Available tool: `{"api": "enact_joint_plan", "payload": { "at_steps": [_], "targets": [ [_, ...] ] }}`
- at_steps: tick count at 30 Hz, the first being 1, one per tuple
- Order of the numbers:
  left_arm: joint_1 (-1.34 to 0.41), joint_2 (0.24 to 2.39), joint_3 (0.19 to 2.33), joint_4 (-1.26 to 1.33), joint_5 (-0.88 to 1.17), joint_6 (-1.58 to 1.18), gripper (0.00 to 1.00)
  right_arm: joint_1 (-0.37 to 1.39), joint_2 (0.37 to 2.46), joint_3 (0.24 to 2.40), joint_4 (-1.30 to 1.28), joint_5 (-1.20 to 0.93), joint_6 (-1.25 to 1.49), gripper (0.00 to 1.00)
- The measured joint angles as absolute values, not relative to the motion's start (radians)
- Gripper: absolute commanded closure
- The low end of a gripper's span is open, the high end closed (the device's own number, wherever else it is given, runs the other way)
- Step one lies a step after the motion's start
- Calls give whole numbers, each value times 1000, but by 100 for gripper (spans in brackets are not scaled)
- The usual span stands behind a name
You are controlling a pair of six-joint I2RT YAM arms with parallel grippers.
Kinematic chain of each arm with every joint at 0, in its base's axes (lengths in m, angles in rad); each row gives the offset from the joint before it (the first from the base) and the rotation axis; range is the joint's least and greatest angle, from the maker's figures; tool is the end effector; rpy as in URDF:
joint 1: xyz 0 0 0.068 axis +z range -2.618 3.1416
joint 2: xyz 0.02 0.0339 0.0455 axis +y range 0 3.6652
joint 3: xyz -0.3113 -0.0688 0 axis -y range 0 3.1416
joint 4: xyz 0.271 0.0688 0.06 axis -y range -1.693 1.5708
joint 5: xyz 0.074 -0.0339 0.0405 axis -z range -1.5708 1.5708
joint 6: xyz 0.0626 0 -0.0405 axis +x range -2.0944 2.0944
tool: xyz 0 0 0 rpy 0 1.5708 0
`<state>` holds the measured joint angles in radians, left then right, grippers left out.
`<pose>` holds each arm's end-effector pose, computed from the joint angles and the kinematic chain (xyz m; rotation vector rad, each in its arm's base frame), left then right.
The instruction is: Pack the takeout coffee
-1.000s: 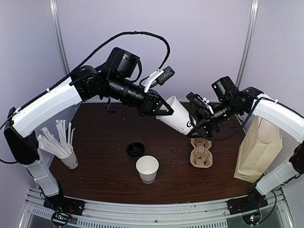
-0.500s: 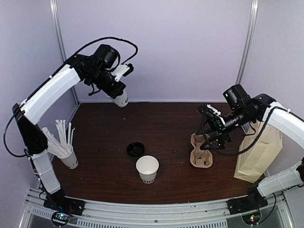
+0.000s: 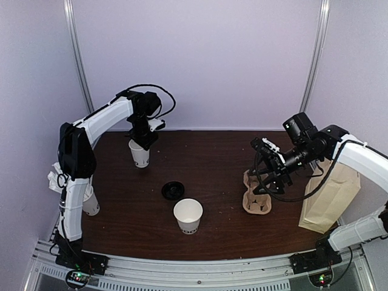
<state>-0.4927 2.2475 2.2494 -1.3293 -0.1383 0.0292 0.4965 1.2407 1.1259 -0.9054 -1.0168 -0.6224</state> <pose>0.4610 -0.2377 0.2847 0.7173 2.7803 0.1129 0.1955 0.1664 0.3454 -1.5073 1.7339 1.2219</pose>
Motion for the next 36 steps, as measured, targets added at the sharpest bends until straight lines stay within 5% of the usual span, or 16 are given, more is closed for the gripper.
{"api": "enact_joint_plan", "payload": {
  "at_steps": [4, 17, 22, 31, 36],
  "targets": [
    [-475, 2269, 2266, -1328, -135, 34, 99, 498, 1237, 1115, -892, -1018, -619, 13],
    [-458, 2333, 2323, -1322, -101, 46, 66, 499, 1239, 1106, -879, -1018, -613, 14],
    [-479, 2273, 2346, -1327, -142, 41, 61, 499, 1257, 1147, -938, -1015, -627, 14],
    [-723, 1716, 1910, -1151, -51, 105, 63, 499, 1243, 1180, -1055, -890, -681, 29],
    [-786, 1668, 1678, -1075, 60, 118, 64, 499, 1218, 1164, -1074, -786, -687, 28]
  ]
}}
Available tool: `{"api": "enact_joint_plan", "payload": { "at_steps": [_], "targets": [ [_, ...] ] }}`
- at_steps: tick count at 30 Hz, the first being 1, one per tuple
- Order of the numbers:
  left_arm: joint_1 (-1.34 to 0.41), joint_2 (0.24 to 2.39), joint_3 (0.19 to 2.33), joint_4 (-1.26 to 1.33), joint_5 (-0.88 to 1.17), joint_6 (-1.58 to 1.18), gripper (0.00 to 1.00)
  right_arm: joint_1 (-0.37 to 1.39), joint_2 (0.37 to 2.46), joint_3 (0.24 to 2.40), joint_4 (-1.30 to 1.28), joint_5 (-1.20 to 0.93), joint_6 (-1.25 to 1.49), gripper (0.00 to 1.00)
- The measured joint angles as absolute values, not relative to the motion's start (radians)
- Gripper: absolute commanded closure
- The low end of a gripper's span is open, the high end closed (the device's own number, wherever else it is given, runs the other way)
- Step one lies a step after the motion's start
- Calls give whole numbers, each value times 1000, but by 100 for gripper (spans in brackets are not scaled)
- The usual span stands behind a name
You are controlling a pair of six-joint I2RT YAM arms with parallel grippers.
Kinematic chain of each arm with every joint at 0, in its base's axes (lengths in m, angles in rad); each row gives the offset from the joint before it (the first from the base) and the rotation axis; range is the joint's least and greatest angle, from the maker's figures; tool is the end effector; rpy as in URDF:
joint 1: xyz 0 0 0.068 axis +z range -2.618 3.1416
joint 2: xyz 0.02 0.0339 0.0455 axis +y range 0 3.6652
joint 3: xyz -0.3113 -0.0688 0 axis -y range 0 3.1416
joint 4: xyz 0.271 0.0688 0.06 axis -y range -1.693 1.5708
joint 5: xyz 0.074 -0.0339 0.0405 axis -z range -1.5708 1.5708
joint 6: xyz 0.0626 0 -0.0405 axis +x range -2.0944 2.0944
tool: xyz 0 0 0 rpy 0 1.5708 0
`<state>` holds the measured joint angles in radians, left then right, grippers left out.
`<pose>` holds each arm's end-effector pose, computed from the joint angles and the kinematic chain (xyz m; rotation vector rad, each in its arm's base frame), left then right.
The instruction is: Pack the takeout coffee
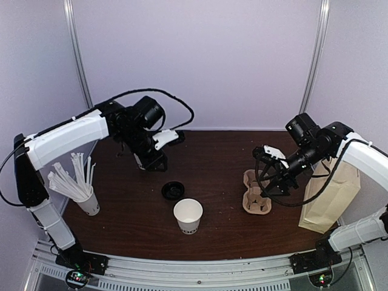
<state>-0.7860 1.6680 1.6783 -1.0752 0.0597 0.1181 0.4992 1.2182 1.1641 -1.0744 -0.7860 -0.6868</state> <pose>0.2706 -0.2763 0.3667 1.1834 2.3900 -0.3012 0.1868 0.1523 0.3440 -1.5718 1.9203 0.9678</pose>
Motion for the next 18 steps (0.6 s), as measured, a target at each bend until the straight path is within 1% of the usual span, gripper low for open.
{"api": "enact_joint_plan", "payload": {
  "at_steps": [3, 4, 5, 6, 7, 10, 13, 18],
  "targets": [
    [-781, 1713, 1562, -1039, 87, 120, 62, 499, 1225, 1164, -1083, -756, -687, 28],
    [-780, 1723, 1545, -1034, 88, 120, 60, 499, 1229, 1164, -1083, -751, -686, 28],
    [-780, 1736, 1519, -1018, 89, 120, 48, 499, 1233, 1164, -1083, -747, -685, 28],
    [-780, 1748, 1503, -1007, 91, 119, 44, 499, 1239, 1164, -1082, -743, -685, 28],
    [-780, 1759, 1498, -996, 96, 118, 44, 499, 1244, 1164, -1082, -741, -684, 28],
    [-780, 1797, 1497, -945, 117, 101, 49, 499, 1259, 1164, -1081, -739, -681, 28],
    [-781, 1846, 1498, -898, 118, 78, 57, 499, 1268, 1156, -1077, -738, -677, 28],
    [-781, 1935, 1498, -848, 103, 35, 61, 499, 1283, 1152, -1073, -736, -677, 29]
  ]
}}
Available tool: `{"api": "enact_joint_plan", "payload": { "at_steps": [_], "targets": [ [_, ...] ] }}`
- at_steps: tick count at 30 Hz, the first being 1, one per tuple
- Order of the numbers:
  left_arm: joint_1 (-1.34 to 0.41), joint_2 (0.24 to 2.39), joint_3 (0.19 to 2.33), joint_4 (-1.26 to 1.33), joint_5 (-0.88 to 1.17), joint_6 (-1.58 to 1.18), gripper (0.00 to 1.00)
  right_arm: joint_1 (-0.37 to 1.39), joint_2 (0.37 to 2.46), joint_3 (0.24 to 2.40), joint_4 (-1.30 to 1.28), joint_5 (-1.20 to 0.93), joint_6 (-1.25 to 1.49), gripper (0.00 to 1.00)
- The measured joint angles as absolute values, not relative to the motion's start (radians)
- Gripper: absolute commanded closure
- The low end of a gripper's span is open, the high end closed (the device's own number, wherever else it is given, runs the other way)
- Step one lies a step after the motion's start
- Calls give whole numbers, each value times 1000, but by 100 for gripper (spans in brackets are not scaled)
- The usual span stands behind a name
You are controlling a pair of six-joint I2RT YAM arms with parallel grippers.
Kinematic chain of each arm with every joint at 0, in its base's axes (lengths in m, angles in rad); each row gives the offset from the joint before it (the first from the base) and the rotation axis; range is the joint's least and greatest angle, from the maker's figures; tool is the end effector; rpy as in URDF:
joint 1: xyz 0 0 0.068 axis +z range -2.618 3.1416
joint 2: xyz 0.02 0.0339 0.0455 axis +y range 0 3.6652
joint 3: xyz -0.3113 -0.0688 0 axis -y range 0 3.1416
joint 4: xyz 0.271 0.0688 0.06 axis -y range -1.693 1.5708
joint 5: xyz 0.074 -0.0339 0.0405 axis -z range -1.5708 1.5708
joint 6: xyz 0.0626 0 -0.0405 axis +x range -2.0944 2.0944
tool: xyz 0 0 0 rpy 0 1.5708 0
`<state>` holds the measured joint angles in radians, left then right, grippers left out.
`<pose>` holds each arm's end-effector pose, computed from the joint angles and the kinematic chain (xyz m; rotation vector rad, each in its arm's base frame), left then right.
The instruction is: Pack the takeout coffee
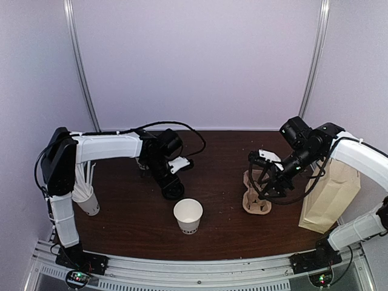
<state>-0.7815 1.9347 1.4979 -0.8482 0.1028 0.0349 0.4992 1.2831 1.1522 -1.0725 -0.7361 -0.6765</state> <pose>0.3079 -0.3146 0.2134 1.1704 2.6520 -0.2909 0.2006 0.1573 0.3238 -1.5740 2.0308 0.9422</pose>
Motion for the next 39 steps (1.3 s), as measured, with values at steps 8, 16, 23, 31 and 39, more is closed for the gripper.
{"api": "enact_joint_plan", "payload": {
  "at_steps": [8, 16, 23, 31, 39],
  "targets": [
    [-797, 1958, 1484, -765, 93, 15, 72, 493, 1282, 1128, -1064, -735, -670, 29],
    [-825, 2025, 1485, -730, 90, 14, 75, 486, 1281, 1119, -1060, -735, -663, 28],
    [-845, 2094, 1546, -755, 48, 13, 81, 486, 1280, 1111, -1053, -735, -659, 28],
    [-846, 2098, 1561, -781, -4, 12, 94, 486, 1279, 1103, -1050, -735, -658, 28],
    [-846, 2040, 1589, -842, -32, 12, 96, 486, 1281, 1111, -1053, -738, -659, 28]
  ]
}}
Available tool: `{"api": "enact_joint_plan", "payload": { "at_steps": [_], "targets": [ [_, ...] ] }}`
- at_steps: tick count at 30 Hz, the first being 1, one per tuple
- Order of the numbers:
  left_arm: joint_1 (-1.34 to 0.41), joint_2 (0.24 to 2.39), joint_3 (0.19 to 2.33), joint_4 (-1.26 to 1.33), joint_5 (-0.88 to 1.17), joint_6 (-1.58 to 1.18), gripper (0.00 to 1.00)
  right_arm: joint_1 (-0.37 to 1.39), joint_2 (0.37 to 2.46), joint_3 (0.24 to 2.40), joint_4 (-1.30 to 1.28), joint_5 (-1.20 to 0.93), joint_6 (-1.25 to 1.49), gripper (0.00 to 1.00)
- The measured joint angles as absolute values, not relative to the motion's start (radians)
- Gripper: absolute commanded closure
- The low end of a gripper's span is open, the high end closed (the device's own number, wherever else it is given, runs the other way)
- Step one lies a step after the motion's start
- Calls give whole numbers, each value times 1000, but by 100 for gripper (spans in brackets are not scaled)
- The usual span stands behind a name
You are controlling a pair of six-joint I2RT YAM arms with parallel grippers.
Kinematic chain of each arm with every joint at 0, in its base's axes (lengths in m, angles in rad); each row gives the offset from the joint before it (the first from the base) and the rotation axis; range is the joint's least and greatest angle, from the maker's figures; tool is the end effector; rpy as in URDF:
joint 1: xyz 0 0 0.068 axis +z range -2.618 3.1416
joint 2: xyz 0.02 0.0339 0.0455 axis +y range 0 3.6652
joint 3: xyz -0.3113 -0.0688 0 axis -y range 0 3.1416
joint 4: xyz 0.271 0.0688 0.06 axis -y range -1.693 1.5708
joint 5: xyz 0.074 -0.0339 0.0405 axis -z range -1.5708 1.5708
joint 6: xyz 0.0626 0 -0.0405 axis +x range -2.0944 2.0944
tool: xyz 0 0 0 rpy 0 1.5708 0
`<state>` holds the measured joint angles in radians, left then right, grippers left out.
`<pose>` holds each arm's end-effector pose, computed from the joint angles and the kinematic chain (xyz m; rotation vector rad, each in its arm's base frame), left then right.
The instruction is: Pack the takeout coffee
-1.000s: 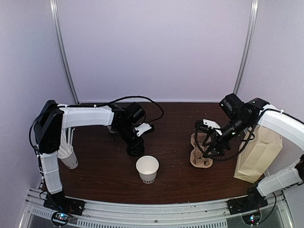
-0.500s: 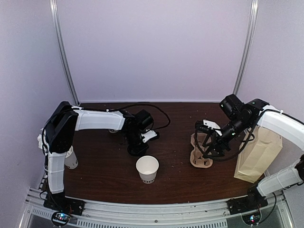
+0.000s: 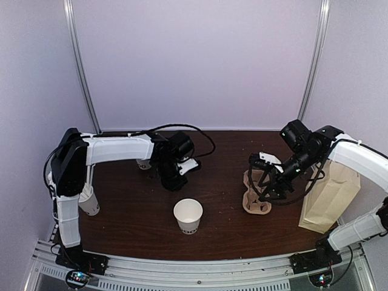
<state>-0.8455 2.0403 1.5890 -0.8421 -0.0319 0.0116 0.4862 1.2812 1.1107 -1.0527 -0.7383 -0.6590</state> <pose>0.3121 -0.3491 0.1956 1.1879 2.6156 -0.1205 0.2008 0.1538 0.3119 -1.5451 2.0733 0.9553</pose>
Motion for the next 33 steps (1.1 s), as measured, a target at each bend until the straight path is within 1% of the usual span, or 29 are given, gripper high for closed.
{"api": "enact_joint_plan", "payload": {
  "at_steps": [5, 10, 12, 17, 19, 25, 26, 27, 33],
  "targets": [
    [-846, 1886, 1689, -873, -18, 1, 96, 486, 1315, 1205, -1069, -753, -659, 26],
    [-845, 1678, 1740, -812, 115, -35, 94, 488, 1362, 1362, -1074, -785, -640, 20],
    [-845, 1602, 1724, -742, 191, -59, 93, 492, 1375, 1418, -1070, -797, -618, 18],
    [-846, 1430, 1577, -489, 387, -158, 92, 508, 1404, 1547, -1024, -874, -502, 17],
    [-845, 1407, 1540, -412, 452, -207, 92, 528, 1422, 1594, -1012, -884, -470, 15],
    [-845, 1431, 1497, -237, 609, -355, 92, 595, 1493, 1750, -978, -894, -411, 9],
    [-845, 1437, 1493, -210, 633, -379, 92, 601, 1500, 1763, -963, -905, -390, 3],
    [-845, 1443, 1490, -184, 656, -403, 92, 603, 1507, 1775, -946, -919, -369, 1],
    [-845, 1463, 1477, -32, 754, -513, 92, 606, 1556, 1797, -842, -995, -225, 0]
  ]
}}
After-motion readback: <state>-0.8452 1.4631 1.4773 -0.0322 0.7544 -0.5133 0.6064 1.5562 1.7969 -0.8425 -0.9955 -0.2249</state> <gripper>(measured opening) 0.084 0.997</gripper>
